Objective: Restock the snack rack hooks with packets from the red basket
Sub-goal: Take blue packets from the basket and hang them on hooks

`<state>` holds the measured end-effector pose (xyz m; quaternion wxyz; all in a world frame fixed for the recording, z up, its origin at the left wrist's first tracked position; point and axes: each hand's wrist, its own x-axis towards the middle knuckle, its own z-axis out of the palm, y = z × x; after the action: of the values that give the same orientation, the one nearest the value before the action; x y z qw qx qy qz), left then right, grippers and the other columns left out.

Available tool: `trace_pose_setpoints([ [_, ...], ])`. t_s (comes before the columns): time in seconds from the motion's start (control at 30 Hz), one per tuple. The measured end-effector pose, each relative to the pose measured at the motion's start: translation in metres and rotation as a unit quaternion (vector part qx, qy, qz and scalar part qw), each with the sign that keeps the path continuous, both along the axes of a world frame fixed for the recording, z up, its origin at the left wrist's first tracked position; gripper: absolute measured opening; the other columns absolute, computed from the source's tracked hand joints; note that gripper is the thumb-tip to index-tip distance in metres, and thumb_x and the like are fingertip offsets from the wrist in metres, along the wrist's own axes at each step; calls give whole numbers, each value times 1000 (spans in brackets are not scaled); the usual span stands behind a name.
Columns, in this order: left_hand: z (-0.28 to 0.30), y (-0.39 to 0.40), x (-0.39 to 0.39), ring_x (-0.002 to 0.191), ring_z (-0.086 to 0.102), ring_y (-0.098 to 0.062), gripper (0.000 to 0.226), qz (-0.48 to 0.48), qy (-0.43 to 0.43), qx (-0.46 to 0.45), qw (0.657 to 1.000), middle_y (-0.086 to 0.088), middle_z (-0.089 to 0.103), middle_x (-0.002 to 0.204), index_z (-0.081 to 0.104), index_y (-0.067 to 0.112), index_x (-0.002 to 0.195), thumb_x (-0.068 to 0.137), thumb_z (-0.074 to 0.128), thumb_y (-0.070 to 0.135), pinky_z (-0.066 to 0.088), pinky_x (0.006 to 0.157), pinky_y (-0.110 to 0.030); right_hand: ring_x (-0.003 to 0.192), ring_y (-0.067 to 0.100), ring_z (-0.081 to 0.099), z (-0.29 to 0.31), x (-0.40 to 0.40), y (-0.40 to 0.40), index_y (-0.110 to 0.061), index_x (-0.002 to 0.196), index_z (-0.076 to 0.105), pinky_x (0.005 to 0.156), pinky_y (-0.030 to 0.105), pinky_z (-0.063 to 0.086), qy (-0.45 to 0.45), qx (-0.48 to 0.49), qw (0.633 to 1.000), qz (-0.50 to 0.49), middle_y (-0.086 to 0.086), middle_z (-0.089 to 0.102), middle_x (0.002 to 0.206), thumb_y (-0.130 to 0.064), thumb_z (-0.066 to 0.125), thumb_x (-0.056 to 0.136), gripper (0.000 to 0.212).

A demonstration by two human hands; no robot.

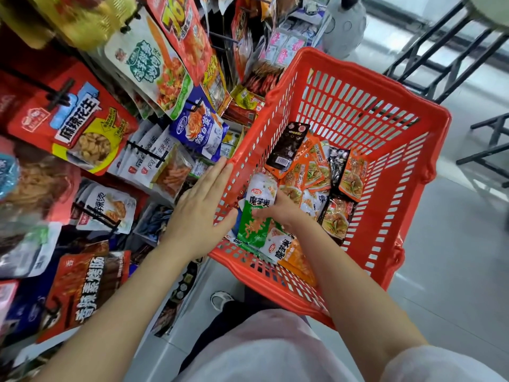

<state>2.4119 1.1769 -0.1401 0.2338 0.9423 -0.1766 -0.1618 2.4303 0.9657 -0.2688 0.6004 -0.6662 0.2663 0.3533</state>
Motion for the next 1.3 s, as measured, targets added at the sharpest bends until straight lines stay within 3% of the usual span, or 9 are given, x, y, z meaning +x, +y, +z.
trace_pose_setpoints([
  [0.13,-1,0,0,149,-5,4,81,0,-4,-3,1000,26,-16,165,-3,34,162,102,50,40,9,122,-38,137,31,46,-42,-8,4,-31,155,19,108,55,45,-1,22,999,-27,5,40,156,-39,101,39,142],
  [0.27,-4,3,1,156,4,-9,81,-1,-8,-4,1000,21,-11,167,-2,33,162,102,52,39,16,124,-46,117,25,58,-4,-9,13,-23,138,32,88,39,54,-4,37,997,-63,3,57,132,-13,91,70,91],
  [0.5,2,1,2,155,2,-7,78,-10,2,-3,1000,21,-11,167,1,31,162,102,48,43,15,123,-45,109,21,67,54,4,-11,-26,136,41,91,39,57,-115,72,988,-73,-1,67,122,-1,83,77,77],
  [0.67,53,-19,17,140,31,-4,71,102,34,-130,986,7,36,157,35,24,154,95,63,50,26,116,-27,117,24,66,125,10,-41,-23,144,40,104,51,50,-176,121,977,-24,4,66,131,-6,85,73,86],
  [0.87,138,-49,30,78,74,-8,39,227,310,-468,796,3,76,95,58,28,124,89,72,18,61,66,-25,122,23,63,229,10,-17,-25,144,38,103,49,50,-294,142,944,53,4,63,135,-10,86,73,87],
  [0.97,178,-36,28,88,74,-32,78,207,354,-559,721,-20,74,108,69,5,124,55,97,28,63,73,-44,114,11,66,294,11,3,-30,138,39,91,31,56,-392,116,912,37,-4,66,127,-1,81,78,78],
  [1.07,231,-16,23,71,75,-27,16,197,327,-606,697,-16,77,85,82,8,82,68,78,13,63,63,-38,117,13,64,347,15,28,-26,141,35,94,32,56,-483,97,869,56,-1,62,131,-6,80,82,77],
  [1.23,336,35,-3,61,73,-18,32,197,190,-606,747,-10,74,68,83,8,80,61,71,30,63,68,-37,120,-3,54,453,13,87,-43,126,45,98,19,45,-641,41,758,110,-9,59,128,-30,83,80,61],
  [1.3,364,62,-16,61,73,-12,90,179,129,-557,801,-12,73,66,78,3,105,28,95,48,59,86,-43,120,-1,55,488,9,107,-49,123,43,97,20,46,-670,53,728,138,-13,59,127,-36,81,81,58],
])
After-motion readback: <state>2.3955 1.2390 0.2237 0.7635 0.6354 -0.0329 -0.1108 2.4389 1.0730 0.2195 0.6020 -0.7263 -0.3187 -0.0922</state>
